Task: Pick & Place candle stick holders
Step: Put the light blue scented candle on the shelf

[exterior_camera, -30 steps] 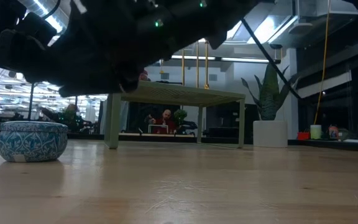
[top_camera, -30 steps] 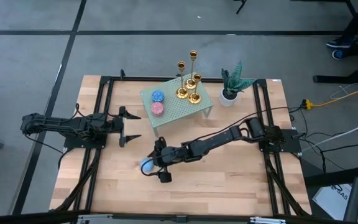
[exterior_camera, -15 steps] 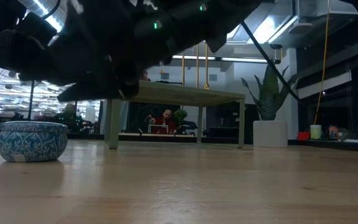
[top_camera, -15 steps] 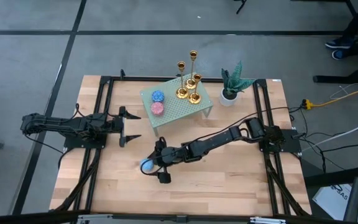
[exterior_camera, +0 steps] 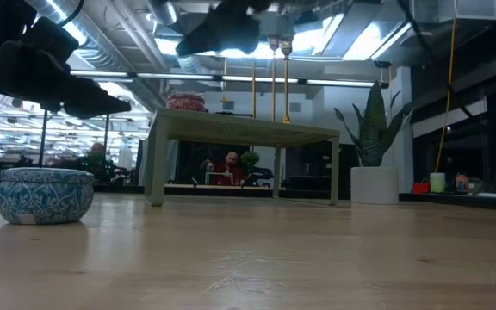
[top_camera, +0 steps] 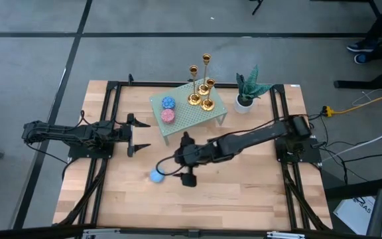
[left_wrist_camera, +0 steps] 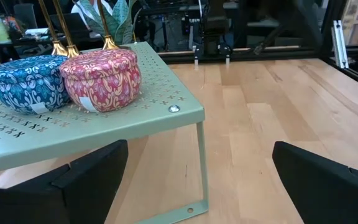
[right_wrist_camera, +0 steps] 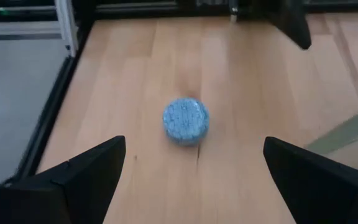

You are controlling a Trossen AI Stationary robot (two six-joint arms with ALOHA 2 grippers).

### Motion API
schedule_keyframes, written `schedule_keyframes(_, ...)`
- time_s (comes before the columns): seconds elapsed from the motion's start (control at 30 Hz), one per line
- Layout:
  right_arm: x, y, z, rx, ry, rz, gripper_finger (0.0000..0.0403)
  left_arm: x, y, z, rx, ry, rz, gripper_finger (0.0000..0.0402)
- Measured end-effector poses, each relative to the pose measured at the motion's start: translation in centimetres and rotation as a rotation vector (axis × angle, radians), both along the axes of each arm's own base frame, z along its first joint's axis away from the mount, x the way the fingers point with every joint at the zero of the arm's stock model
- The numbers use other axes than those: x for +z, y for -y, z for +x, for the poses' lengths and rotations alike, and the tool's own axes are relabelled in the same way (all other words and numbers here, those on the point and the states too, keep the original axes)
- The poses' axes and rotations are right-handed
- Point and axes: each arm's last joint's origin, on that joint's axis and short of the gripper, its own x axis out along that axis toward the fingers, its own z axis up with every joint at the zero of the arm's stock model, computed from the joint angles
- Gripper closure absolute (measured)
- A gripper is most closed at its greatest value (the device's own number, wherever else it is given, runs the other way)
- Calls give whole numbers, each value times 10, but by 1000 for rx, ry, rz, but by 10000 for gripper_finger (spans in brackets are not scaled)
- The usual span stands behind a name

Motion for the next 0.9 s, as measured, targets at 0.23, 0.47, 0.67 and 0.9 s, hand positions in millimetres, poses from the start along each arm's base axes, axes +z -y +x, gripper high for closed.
schedule_keyframes(0.23,33,4,-58,36,-57,-58,18,0,0,0,0,-1,0,1)
schedule_keyframes(0.47,32,14,-138,85,-56,-13,18,0,0,0,-1,-1,0,1)
schedule_keyframes(0.67,-5,35,-197,-74,-74,115,18,0,0,0,0,0,0,1)
schedule_keyframes(0.9,-67,55,-248,-229,-231,197,18,0,0,0,0,-1,0,1)
